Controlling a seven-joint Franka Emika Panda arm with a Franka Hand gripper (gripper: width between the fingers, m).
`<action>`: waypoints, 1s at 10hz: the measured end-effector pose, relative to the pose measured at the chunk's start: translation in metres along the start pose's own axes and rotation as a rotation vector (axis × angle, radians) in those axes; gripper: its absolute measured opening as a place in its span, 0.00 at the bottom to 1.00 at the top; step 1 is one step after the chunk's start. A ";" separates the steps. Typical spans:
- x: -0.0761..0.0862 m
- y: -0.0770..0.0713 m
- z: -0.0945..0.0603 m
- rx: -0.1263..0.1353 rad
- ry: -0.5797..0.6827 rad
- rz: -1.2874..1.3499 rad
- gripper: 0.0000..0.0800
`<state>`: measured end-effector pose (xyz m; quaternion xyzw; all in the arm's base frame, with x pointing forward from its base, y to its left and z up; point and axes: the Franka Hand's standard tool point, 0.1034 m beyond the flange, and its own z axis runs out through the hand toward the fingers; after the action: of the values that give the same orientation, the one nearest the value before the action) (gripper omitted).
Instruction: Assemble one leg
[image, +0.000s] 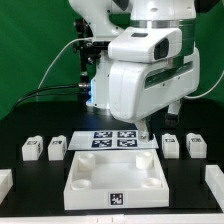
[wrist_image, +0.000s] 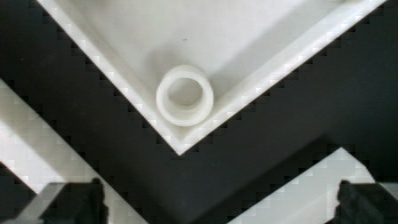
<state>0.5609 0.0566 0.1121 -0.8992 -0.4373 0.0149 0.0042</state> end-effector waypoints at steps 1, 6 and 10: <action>0.000 0.000 0.000 0.000 0.000 0.000 0.81; 0.000 0.000 0.000 0.000 0.000 0.001 0.81; -0.003 -0.006 0.001 -0.001 0.000 -0.057 0.81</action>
Offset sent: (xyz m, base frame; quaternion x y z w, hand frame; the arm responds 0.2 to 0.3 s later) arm 0.0000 0.0000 0.0000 0.0000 0.0000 0.0000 1.0000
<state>0.5549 0.0580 0.1115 -0.8864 -0.4627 0.0146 0.0043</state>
